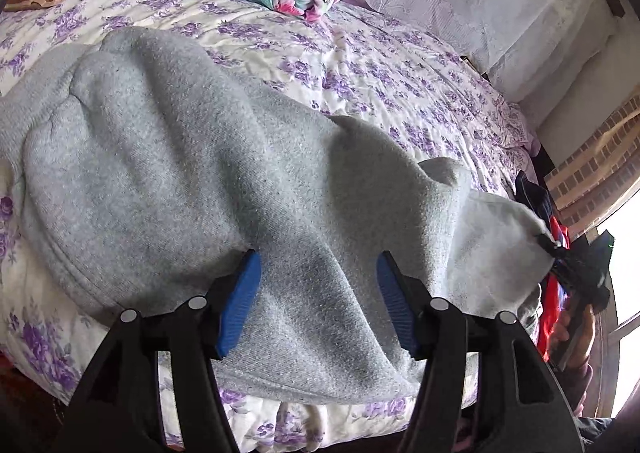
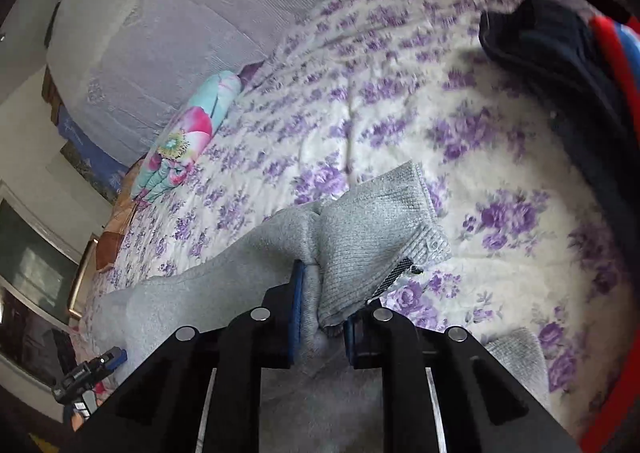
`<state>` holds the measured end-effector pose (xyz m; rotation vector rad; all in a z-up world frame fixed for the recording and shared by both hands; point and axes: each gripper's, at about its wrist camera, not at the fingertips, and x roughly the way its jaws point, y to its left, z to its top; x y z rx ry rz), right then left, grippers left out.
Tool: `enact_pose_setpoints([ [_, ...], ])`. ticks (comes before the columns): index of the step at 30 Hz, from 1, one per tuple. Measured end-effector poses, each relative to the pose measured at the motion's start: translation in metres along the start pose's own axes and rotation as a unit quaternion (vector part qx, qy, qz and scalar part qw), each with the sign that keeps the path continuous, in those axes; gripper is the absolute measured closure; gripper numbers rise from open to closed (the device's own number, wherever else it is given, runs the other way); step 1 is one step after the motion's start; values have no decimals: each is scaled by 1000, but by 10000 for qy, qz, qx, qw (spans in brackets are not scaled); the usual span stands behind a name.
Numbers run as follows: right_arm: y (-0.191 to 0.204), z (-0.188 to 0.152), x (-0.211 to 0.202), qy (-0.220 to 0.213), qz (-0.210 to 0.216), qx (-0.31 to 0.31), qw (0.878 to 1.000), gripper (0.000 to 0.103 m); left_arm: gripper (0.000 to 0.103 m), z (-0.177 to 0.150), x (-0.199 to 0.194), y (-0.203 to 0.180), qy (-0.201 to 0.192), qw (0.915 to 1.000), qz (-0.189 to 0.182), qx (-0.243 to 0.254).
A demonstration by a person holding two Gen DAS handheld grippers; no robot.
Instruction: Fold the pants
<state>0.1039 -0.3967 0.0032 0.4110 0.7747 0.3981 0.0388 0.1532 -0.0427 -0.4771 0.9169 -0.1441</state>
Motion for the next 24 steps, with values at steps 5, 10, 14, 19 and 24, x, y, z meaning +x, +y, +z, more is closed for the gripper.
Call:
enact_pose_setpoints([
  [5, 16, -18, -78, -727, -269, -348, 9964, 86, 42, 2, 2, 0, 12, 10000, -21, 32],
  [10, -24, -64, -72, -311, -662, -221, 9971, 86, 42, 1, 3, 0, 0, 10000, -34, 57],
  [14, -66, -93, -40, -83, -297, 190, 9993, 85, 42, -1, 5, -2, -5, 9999, 37, 129],
  [19, -43, -85, -65, -686, -79, -321, 9971, 85, 42, -2, 4, -6, 38, 9997, 158, 199],
  [24, -69, -91, -32, 169, -438, 81, 9989, 68, 42, -6, 4, -6, 5, 9995, 201, 247],
])
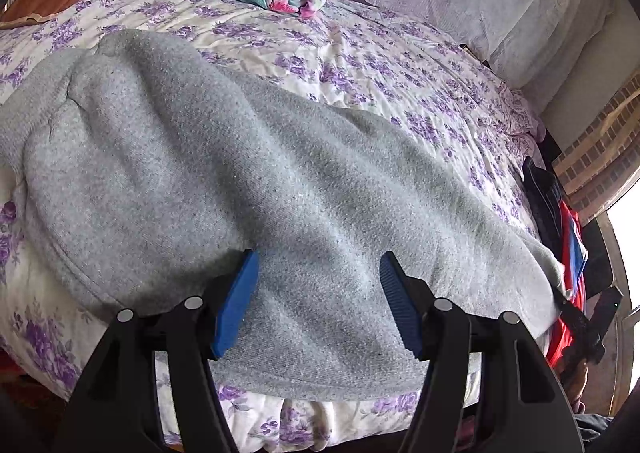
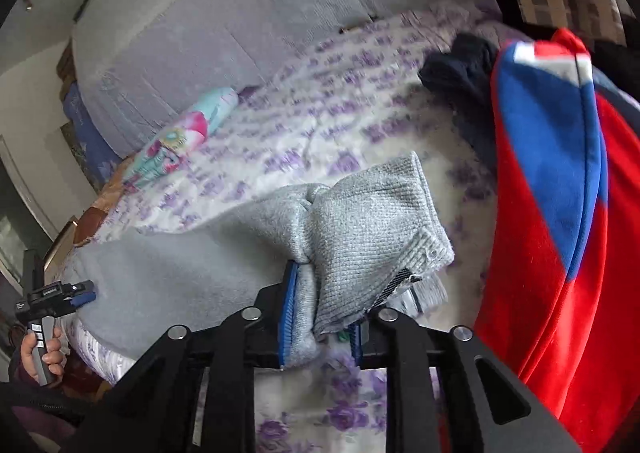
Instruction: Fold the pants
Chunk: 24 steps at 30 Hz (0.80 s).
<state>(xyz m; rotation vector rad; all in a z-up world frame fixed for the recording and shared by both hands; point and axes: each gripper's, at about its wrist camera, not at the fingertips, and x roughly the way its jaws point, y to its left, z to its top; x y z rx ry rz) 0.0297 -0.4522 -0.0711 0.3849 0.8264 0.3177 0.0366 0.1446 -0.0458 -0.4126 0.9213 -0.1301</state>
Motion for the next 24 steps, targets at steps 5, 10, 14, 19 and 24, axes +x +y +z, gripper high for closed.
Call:
enact_pose_setpoints([
  [5, 20, 1, -51, -810, -728, -367, 9934, 40, 42, -9, -12, -10, -12, 9997, 107, 207],
  [10, 58, 29, -79, -1225, -461, -793, 9882, 40, 35, -25, -26, -57, 24, 9922, 176, 1234],
  [14, 76, 42, -22, -516, -743, -1113, 9897, 39, 32, -31, 3, -38, 524, 9927, 525, 947],
  [19, 43, 22, 21, 244, -824, -689, 9939, 38, 36, -53, -3, -24, 421, 9944, 302, 917],
  [24, 97, 59, 0, 196, -67, -888, 9958, 33, 36, -40, -17, -25, 614, 9951, 117, 767],
])
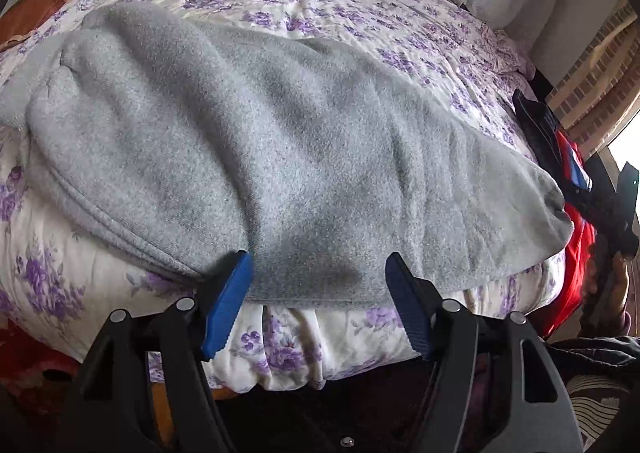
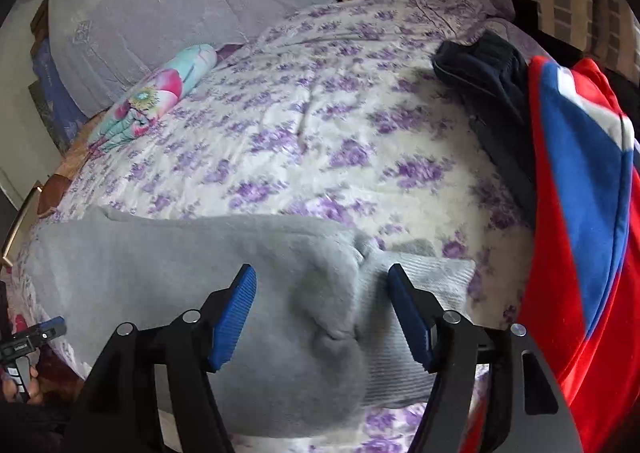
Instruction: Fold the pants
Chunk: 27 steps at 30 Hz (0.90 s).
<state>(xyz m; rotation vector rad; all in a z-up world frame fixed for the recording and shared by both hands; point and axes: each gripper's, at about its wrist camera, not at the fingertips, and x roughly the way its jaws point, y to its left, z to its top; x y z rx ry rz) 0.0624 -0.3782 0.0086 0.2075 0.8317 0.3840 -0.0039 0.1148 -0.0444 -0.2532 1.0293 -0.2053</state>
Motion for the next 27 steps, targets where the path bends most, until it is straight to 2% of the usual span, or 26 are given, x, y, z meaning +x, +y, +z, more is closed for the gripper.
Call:
enact_pose_setpoints([
  [2, 37, 31, 12, 349, 934, -207, 9948, 30, 36, 14, -15, -15, -256, 9992, 46, 311],
  [4, 76, 59, 37, 696, 1672, -317, 9830, 27, 29, 30, -23, -36, -627, 9948, 335, 728],
  [6, 117, 81, 77, 1278, 2393, -385, 9617, 23, 20, 46, -16, -47, -809, 9904, 656, 911],
  [8, 156, 94, 126, 1931, 2885, -266, 9374, 23, 20, 57, 5, -44, -654, 9899, 920, 856],
  [11, 202, 96, 196, 2854, 3107, -84, 9066, 23, 20, 57, 37, -27, -113, 9937, 929, 619],
  [12, 213, 92, 216, 3183, 3156, -31, 8939, 23, 20, 52, 41, -23, -71, 9933, 959, 642],
  [13, 222, 88, 230, 3418, 3101, 4, 8872, 23, 20, 48, 41, -22, -103, 9926, 976, 721],
  [16, 241, 81, 260, 3761, 2797, -134, 8833, 23, 20, 38, 38, -20, -77, 9929, 889, 780],
  [17, 247, 79, 267, 3896, 2806, -146, 8771, 23, 20, 38, 38, -16, -64, 9946, 772, 690],
  [20, 256, 75, 280, 4188, 3131, 36, 8524, 23, 20, 41, 35, -5, -59, 9985, 389, 383],
  [21, 258, 76, 280, 4170, 3195, 65, 8509, 25, 20, 42, 35, -2, -52, 9991, 304, 302],
  [22, 257, 77, 278, 4114, 3211, 74, 8530, 35, 19, 43, 35, -1, -40, 9994, 247, 246],
  [23, 257, 78, 278, 4094, 3313, 101, 8500, 55, 19, 45, 35, 0, -30, 9995, 216, 218],
  [24, 256, 80, 277, 4037, 3278, 58, 8541, 60, 18, 45, 36, -1, -23, 9995, 216, 230],
  [26, 245, 87, 279, 3779, 3165, 33, 8700, 87, 16, 43, 38, -6, -27, 9991, 282, 329],
  [27, 239, 89, 283, 3696, 3101, 68, 8759, 89, 15, 42, 38, -8, -34, 9988, 320, 380],
])
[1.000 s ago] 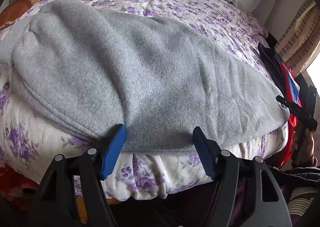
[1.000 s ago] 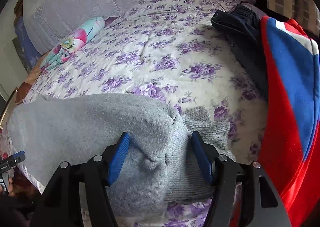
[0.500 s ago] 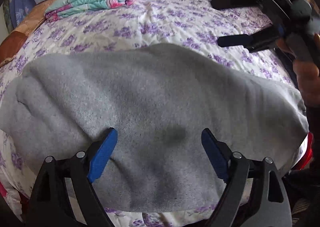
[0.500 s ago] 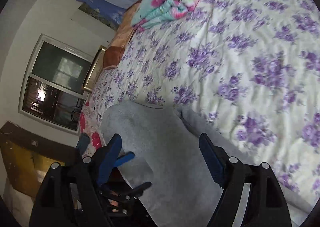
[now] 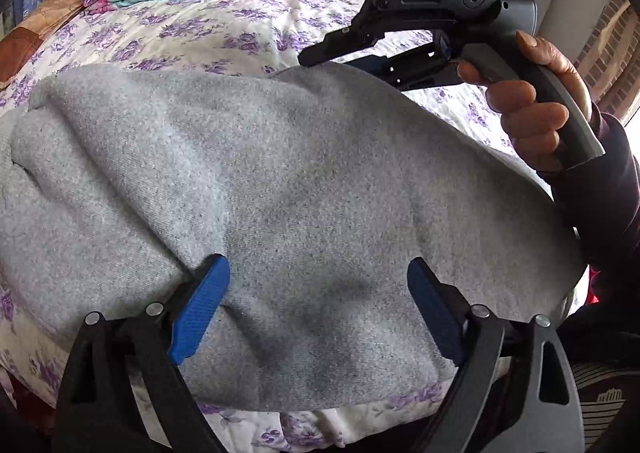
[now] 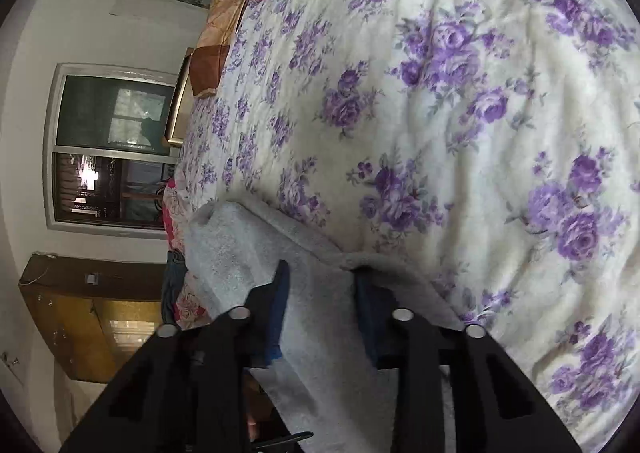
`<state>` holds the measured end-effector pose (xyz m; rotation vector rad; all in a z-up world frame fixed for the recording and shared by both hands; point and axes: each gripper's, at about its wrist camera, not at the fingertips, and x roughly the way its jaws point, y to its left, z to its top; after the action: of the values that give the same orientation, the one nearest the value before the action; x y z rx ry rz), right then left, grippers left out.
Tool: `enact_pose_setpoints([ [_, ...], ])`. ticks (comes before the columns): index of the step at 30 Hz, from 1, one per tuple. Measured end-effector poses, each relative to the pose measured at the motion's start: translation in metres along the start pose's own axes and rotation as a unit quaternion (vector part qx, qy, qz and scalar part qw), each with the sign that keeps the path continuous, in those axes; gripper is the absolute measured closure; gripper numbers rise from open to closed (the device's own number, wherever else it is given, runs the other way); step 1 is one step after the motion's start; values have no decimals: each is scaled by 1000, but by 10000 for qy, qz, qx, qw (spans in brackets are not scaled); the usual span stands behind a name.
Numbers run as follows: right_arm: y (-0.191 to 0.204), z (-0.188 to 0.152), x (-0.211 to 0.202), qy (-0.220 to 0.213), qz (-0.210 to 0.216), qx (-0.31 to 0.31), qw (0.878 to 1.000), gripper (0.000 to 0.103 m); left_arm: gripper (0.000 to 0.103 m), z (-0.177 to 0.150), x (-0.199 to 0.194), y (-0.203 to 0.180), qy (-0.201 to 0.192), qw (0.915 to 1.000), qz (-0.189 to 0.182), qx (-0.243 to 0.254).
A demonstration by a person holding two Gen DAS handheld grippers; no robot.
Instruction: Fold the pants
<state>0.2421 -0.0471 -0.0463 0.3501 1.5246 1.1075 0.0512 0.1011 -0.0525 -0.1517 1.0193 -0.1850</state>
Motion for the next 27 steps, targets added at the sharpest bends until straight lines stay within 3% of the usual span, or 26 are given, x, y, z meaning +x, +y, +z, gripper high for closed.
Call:
enact_pose_setpoints([
  [2, -9, 2, 2, -125, -86, 33, 9999, 90, 14, -1, 0, -2, -18, 10000, 33, 62],
  [6, -3, 0, 14, -402, -896, -519, 9938, 90, 14, -4, 3, -2, -97, 9998, 35, 156],
  [9, 7, 1, 8, -445, -948, -685, 9921, 86, 13, -5, 3, -7, -115, 9996, 152, 222],
  [10, 12, -2, -6, -650, -922, -688, 9912, 80, 13, -4, 0, -8, -110, 9996, 167, 222],
  [11, 19, -8, -27, -1014, -957, -750, 9874, 58, 13, -2, -4, -8, -107, 9996, 132, 207],
  [13, 36, -32, -70, -1714, -982, -890, 9762, 41, 13, 4, -20, -6, -192, 9996, 6, 203],
  [15, 50, -68, -96, -1902, -919, -1048, 9718, 41, 13, 9, -42, -5, -543, 9978, 142, 349],
  [18, 55, -130, -104, -2108, -984, -1191, 9652, 41, 11, 14, -62, 7, -938, 9922, 680, 451],
  [20, 42, -163, -95, -2326, -1216, -1067, 9590, 41, 10, 19, -59, 29, -929, 9913, 903, 209],
  [22, 14, -180, -82, -2520, -1486, -773, 9531, 41, 10, 20, -40, 59, -663, 9905, 1179, -232],
  [23, -8, -180, -74, -2470, -1655, -515, 9534, 41, 11, 17, -28, 75, -473, 9903, 1229, -446],
  [24, -32, -180, -66, -2388, -1597, -239, 9576, 52, 10, 13, -16, 86, -389, 9914, 1121, -545],
  [26, -61, -185, -71, -2748, -1278, -115, 9529, 90, 6, 3, -12, 85, -689, 9900, 1179, -352],
  [27, -68, -186, -75, -2710, -1065, 71, 9566, 93, 4, 2, -12, 80, -691, 9887, 1299, -284],
])
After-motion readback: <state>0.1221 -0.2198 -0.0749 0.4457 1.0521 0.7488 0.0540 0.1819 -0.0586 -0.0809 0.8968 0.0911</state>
